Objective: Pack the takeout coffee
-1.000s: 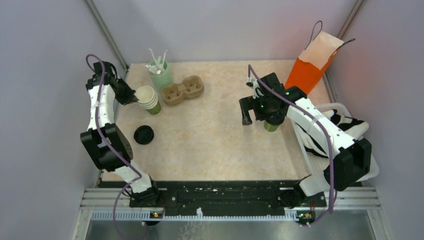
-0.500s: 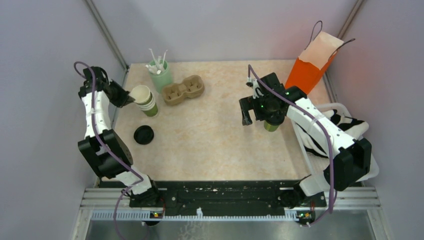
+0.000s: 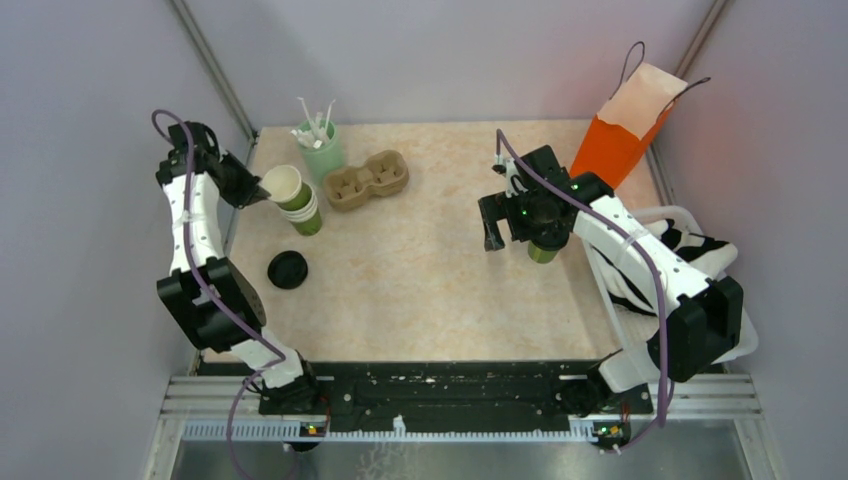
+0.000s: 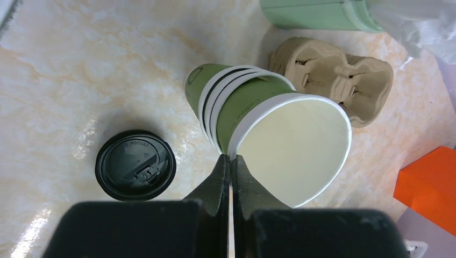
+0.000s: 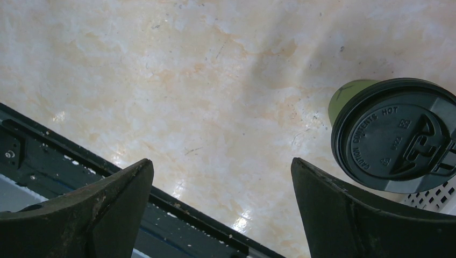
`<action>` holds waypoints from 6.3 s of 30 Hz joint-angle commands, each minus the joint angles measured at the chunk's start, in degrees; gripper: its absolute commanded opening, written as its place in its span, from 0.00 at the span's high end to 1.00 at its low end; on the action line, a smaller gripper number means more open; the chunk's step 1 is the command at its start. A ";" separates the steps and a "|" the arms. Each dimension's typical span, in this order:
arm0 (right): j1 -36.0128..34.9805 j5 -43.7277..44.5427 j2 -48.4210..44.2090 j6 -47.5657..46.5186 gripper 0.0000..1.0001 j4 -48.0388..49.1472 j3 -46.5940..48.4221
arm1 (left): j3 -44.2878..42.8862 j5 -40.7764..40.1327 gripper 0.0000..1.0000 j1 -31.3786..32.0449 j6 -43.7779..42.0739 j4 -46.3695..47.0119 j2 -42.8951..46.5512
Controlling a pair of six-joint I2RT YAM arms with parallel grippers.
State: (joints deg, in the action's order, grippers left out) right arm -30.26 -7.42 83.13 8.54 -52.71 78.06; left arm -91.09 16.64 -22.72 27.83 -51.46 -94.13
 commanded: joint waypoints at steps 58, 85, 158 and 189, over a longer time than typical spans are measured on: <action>-1.26 11.68 -9.16 -0.55 0.01 1.22 1.78 | 24.26 -27.29 0.29 26.32 -1.34 -8.46 21.22; -2.63 10.84 -7.87 -1.11 0.01 1.38 2.15 | 36.31 -19.14 0.60 15.63 -17.99 16.42 10.91; 11.18 -38.88 -3.52 24.71 0.01 29.40 8.08 | 30.45 36.43 1.00 45.48 62.95 120.18 3.27; 11.08 -45.49 0.55 30.04 0.02 37.76 5.43 | 29.02 36.05 1.00 46.25 65.18 121.90 2.05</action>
State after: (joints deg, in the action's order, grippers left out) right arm -19.31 -51.68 83.15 38.06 -18.04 82.89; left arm -61.10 53.10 23.05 93.21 64.73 -91.79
